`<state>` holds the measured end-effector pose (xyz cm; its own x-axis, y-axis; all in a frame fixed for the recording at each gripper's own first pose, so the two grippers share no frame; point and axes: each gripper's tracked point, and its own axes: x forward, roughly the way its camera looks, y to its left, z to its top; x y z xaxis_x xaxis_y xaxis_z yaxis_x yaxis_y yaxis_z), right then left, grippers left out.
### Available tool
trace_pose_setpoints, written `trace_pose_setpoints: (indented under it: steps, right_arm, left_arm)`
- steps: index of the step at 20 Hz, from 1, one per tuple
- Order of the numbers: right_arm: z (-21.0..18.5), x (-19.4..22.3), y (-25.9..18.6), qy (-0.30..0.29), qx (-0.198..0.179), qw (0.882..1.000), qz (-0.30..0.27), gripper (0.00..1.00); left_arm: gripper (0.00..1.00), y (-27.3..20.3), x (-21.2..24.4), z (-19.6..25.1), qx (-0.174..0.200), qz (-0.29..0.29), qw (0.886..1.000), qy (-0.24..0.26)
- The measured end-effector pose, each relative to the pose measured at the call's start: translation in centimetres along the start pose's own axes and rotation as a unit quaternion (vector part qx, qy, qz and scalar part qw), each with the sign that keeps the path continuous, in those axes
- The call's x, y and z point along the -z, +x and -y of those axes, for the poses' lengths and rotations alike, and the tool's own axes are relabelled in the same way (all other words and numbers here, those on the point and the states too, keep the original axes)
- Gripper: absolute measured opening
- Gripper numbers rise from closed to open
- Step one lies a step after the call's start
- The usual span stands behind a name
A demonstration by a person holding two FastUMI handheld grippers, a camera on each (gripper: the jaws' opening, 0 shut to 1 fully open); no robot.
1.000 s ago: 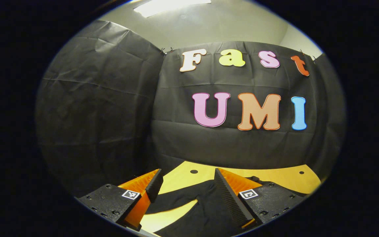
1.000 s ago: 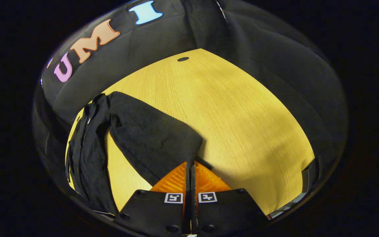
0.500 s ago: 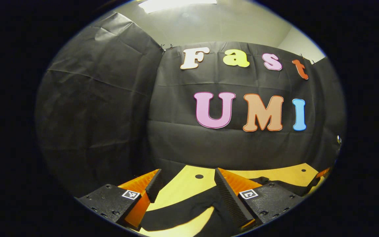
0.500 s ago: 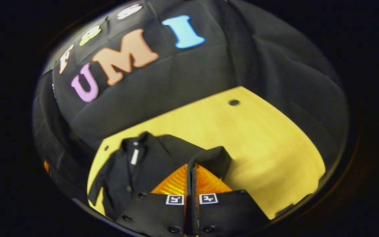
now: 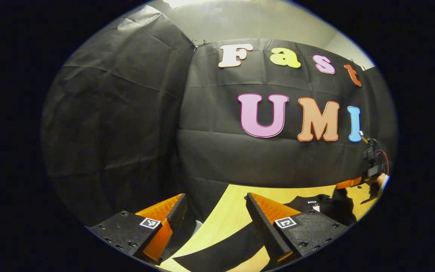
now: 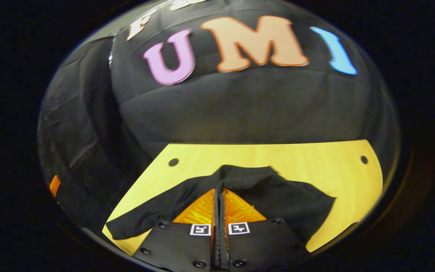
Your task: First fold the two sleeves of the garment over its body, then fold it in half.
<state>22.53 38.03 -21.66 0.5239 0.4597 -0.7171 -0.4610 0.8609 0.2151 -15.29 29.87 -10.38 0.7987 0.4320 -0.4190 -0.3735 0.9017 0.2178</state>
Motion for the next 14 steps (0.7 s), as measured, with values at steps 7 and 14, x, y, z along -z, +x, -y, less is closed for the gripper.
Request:
trace_pose_setpoints:
  steps: [7,14]
  right_arm:
    - [-11.1,2.3,8.7,-0.071,-0.093,0.991,-0.06,0.05]
    - [-13.4,-0.6,6.0,-0.029,-0.13,0.991,-0.009,0.98]
  left_arm:
    - [0.94,-2.1,2.1,-7.0,-0.071,-0.02,0.997,-0.01]
    - [0.94,-3.0,5.7,-8.1,-0.077,-0.06,0.995,-0.022]
